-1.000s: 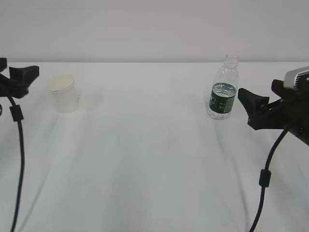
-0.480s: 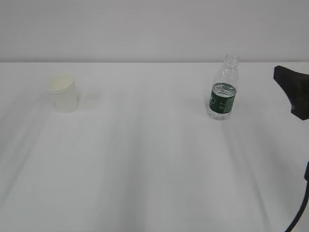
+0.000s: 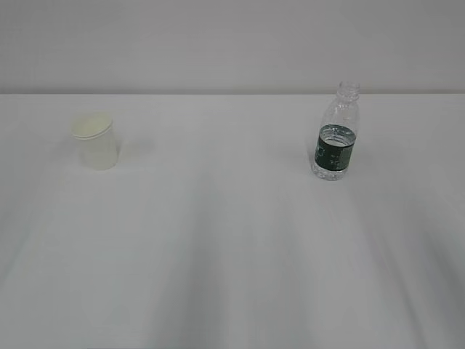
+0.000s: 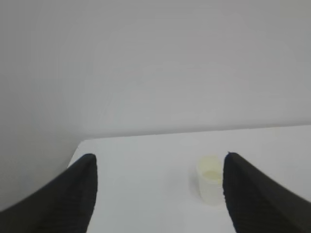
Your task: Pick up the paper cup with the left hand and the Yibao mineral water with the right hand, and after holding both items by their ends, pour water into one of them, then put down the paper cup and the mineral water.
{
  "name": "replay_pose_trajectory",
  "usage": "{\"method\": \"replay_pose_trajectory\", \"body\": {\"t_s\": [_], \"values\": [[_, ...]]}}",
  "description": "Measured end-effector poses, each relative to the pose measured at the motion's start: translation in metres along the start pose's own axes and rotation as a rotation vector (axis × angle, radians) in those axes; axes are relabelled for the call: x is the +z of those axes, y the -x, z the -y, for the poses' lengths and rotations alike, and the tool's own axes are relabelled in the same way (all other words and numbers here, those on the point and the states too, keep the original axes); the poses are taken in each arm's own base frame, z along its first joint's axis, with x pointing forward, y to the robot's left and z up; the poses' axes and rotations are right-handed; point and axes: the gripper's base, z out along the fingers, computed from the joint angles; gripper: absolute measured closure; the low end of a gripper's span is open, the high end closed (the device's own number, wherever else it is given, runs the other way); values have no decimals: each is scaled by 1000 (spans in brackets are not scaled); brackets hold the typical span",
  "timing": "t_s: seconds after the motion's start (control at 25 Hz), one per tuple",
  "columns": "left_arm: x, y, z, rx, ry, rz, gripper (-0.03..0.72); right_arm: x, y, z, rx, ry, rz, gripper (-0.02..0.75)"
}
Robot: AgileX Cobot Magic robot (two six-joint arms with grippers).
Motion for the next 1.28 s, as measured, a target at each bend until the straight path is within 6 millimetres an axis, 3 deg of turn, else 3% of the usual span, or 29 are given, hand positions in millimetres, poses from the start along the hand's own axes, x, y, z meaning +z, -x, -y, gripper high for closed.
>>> {"method": "replay_pose_trajectory", "body": {"t_s": [0.2,0.36,0.44,0.6,0.8,1.28], "values": [[-30,-8,-3,-30,22,-95,115,-27,13,7,28,-25,-30,127],[-44,-17,2,11,-42,-181,115,-59,11,8,111,-42,-59,129],[-49,-20,7,14,-97,-206,116,-71,7,7,147,-38,-89,129],[-62,-23,16,-18,-203,-226,134,-115,-2,5,185,-51,-44,129],[-78,-27,22,-50,-273,-250,156,-153,-25,0,202,-60,-87,136],[-142,-53,29,0,-374,-286,160,-166,-28,1,202,-62,-189,143]]}}
